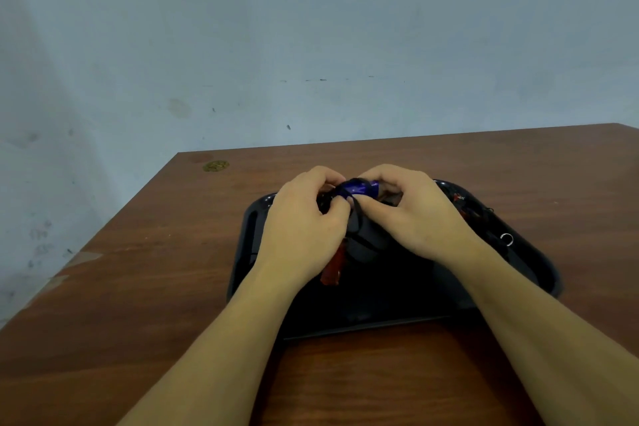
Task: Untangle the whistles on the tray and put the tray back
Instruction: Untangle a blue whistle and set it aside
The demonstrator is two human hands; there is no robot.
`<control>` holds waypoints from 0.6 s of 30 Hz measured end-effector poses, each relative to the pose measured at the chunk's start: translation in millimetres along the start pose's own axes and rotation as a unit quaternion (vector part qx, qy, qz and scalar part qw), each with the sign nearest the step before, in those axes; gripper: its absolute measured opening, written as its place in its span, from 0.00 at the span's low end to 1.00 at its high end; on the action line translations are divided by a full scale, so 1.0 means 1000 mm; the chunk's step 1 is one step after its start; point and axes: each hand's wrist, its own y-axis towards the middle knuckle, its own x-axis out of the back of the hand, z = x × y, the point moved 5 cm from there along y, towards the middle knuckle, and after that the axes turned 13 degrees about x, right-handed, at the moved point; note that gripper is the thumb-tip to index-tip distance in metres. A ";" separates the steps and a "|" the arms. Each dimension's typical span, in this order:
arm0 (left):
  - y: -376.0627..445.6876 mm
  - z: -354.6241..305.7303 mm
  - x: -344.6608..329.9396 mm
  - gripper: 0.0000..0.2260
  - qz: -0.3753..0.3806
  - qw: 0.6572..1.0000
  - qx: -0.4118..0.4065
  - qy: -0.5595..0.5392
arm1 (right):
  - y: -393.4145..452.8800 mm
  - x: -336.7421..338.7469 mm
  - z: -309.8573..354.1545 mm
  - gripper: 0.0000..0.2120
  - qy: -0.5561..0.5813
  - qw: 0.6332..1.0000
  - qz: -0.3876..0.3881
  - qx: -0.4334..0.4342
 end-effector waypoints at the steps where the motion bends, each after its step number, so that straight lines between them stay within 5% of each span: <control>1: 0.000 0.000 0.000 0.09 0.003 1.000 -0.009 -0.002 | -0.001 0.000 -0.001 0.08 0.024 1.000 -0.015 -0.006; 7: -0.003 -0.006 0.003 0.08 -0.007 0.998 -0.064 0.003 | -0.002 0.003 -0.002 0.08 0.122 0.989 -0.070 -0.039; 18: 0.001 -0.002 0.012 0.05 -0.049 0.994 -0.042 -0.090 | -0.003 0.007 -0.008 0.10 0.212 0.964 -0.130 -0.100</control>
